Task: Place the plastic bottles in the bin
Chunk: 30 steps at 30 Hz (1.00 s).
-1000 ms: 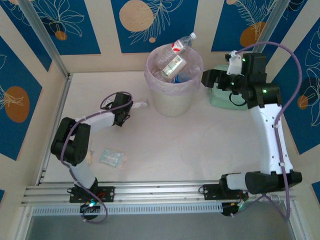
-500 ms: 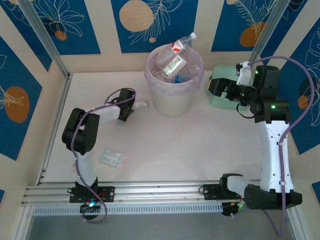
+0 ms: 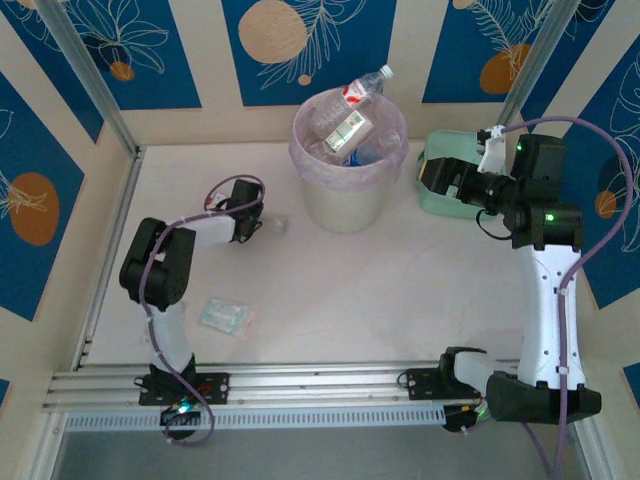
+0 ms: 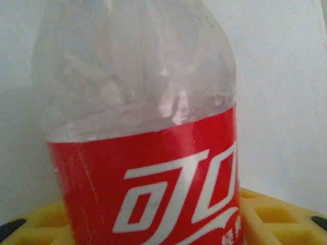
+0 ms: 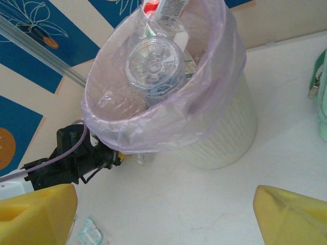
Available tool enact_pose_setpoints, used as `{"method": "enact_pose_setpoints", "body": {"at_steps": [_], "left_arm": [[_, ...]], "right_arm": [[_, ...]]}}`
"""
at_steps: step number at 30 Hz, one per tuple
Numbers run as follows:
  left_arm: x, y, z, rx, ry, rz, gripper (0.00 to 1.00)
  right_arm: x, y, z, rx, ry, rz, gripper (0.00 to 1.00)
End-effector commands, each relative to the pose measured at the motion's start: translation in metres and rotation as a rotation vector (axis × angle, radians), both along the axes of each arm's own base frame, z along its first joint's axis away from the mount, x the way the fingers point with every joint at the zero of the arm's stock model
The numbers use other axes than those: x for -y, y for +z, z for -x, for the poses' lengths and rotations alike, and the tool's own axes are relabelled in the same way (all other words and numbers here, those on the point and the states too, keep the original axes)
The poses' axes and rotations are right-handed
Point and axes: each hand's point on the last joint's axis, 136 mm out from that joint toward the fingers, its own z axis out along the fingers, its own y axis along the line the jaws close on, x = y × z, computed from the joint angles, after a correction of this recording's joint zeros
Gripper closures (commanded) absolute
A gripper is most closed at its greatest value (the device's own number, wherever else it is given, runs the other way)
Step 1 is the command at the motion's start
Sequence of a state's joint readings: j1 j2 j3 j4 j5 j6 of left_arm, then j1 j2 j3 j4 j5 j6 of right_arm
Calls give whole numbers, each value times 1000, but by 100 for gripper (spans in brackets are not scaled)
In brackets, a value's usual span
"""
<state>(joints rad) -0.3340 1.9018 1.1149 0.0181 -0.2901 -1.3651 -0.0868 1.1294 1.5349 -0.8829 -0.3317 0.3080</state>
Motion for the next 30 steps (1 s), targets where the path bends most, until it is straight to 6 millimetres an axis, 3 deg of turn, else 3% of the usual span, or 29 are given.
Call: {"method": "enact_pose_setpoints", "body": {"at_steps": [1, 8, 11, 17, 23, 26, 30], "left_arm": [[1, 45, -1, 110, -172, -99, 55], [4, 99, 49, 177, -425, -232, 59], [22, 131, 76, 274, -622, -253, 64], [75, 195, 156, 487, -1081, -330, 65], [102, 251, 221, 682, -1260, -294, 70], [122, 268, 241, 738, -1341, -297, 71], [144, 274, 246, 768, -1404, -271, 71]], "right_arm": [[-11, 9, 11, 20, 51, -48, 11], [-33, 16, 17, 37, 133, -105, 13], [-54, 23, 17, 49, 199, -132, 13], [-115, 40, 10, 92, 353, -143, 12], [-177, 37, 3, 67, 487, -113, 7], [-197, 25, 1, 18, 524, -56, 6], [-219, 21, 14, 1, 632, -77, 5]]}}
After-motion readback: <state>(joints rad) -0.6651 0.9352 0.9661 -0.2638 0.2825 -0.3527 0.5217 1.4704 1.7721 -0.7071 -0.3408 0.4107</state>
